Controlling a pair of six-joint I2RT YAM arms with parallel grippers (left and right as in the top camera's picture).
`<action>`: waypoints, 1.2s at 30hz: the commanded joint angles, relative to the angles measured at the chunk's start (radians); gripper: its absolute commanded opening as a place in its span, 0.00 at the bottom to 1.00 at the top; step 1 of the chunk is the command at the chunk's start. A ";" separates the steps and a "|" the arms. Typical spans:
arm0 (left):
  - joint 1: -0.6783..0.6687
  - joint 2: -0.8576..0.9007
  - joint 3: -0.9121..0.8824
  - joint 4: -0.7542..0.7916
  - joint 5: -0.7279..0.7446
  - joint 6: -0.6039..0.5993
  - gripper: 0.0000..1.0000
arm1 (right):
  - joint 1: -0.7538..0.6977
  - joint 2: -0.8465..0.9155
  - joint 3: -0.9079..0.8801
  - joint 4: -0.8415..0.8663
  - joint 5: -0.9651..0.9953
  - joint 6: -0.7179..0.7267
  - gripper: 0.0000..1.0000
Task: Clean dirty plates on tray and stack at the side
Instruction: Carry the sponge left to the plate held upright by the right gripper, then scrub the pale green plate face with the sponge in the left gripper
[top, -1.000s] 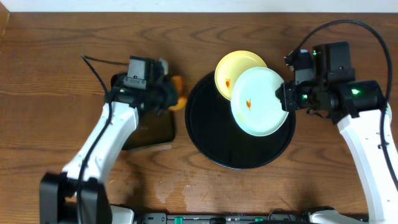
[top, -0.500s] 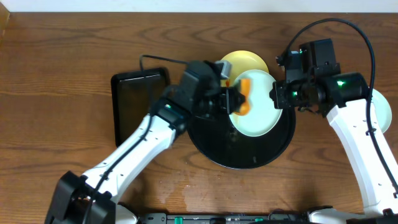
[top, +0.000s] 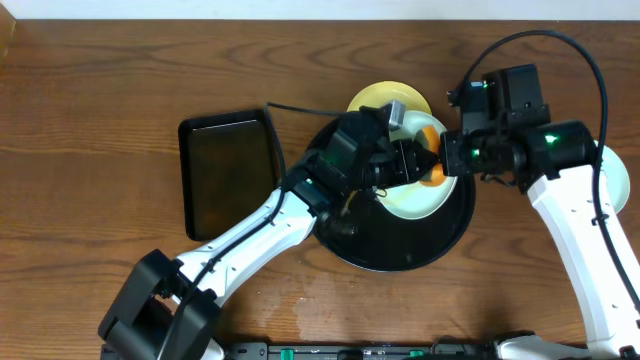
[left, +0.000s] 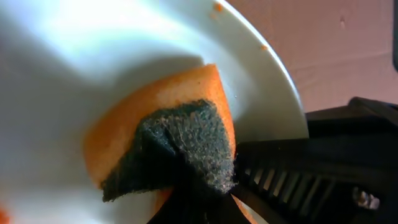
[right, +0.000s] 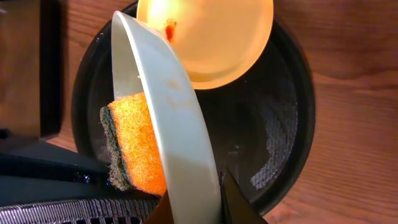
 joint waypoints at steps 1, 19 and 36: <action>-0.034 0.002 0.013 -0.063 -0.053 0.018 0.08 | 0.049 -0.037 0.021 0.014 -0.098 0.019 0.01; -0.034 0.002 -0.002 -0.406 -0.464 0.381 0.08 | 0.053 -0.133 0.021 0.013 -0.097 0.019 0.01; -0.035 0.002 -0.001 0.208 0.169 -0.014 0.07 | 0.053 -0.135 0.021 0.013 -0.068 0.019 0.01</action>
